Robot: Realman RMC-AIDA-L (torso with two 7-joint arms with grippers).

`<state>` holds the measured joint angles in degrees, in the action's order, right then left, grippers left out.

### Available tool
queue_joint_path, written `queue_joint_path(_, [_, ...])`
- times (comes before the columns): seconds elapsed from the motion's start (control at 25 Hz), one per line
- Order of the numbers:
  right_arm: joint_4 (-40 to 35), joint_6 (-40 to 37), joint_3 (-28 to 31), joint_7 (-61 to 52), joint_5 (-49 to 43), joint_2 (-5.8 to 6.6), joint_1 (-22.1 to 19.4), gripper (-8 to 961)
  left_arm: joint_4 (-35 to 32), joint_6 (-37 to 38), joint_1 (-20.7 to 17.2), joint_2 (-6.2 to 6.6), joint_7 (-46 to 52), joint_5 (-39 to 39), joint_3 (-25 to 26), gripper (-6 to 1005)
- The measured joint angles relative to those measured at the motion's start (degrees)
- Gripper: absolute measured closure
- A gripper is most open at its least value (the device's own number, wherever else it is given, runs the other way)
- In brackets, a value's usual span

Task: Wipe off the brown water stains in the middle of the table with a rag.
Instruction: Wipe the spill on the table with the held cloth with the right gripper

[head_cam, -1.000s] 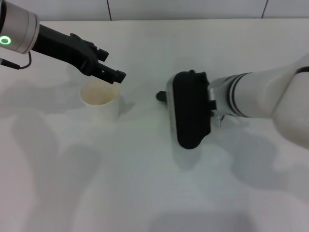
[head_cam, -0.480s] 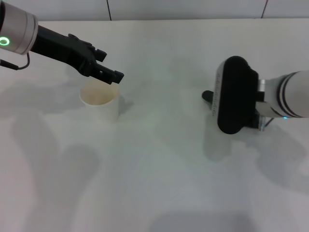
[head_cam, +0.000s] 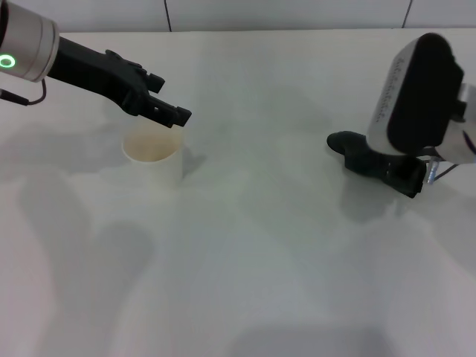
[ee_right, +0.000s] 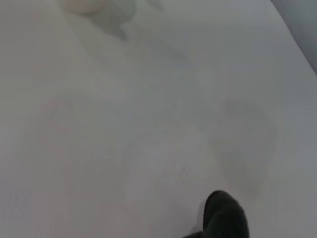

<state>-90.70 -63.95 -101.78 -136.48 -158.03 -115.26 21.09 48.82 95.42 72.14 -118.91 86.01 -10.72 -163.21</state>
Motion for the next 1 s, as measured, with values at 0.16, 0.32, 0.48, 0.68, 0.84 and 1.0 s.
queue_joint_path(0.16, [0.0, -2.3, 2.8, 0.6, 2.5, 0.02, 0.1, 847, 0.0, 0.0, 0.2, -0.01, 0.1, 0.0, 0.0, 105])
queue_joint_path(0.32, [0.1, -4.0, 4.2, 0.2, 3.8, -0.01, 0.3, 843, 0.1, -0.2, 0.5, 0.00, 0.2, 0.1, 0.0, 105])
queue_joint_path(0.48, [0.2, -4.2, 4.9, -0.3, 4.1, -0.06, 0.1, 840, 0.0, -0.7, 0.5, 0.00, 0.3, 0.1, 0.0, 105])
queue_joint_path(0.68, [0.3, -5.5, 6.3, -0.5, 4.4, -0.06, 0.3, 741, 0.0, -0.8, 0.5, -0.01, 0.4, 0.1, 0.0, 105])
queue_joint_path(0.84, [-0.3, -6.0, 6.9, -0.4, 5.4, -0.04, 0.4, 601, 0.0, -0.8, 0.5, -0.04, 0.4, 0.1, 0.0, 105])
queue_joint_path(1.0, [-1.0, -7.5, 10.2, 1.8, 10.8, 0.03, 0.0, 433, 0.0, -0.7, 0.5, -0.07, 0.4, 0.1, 0.0, 105])
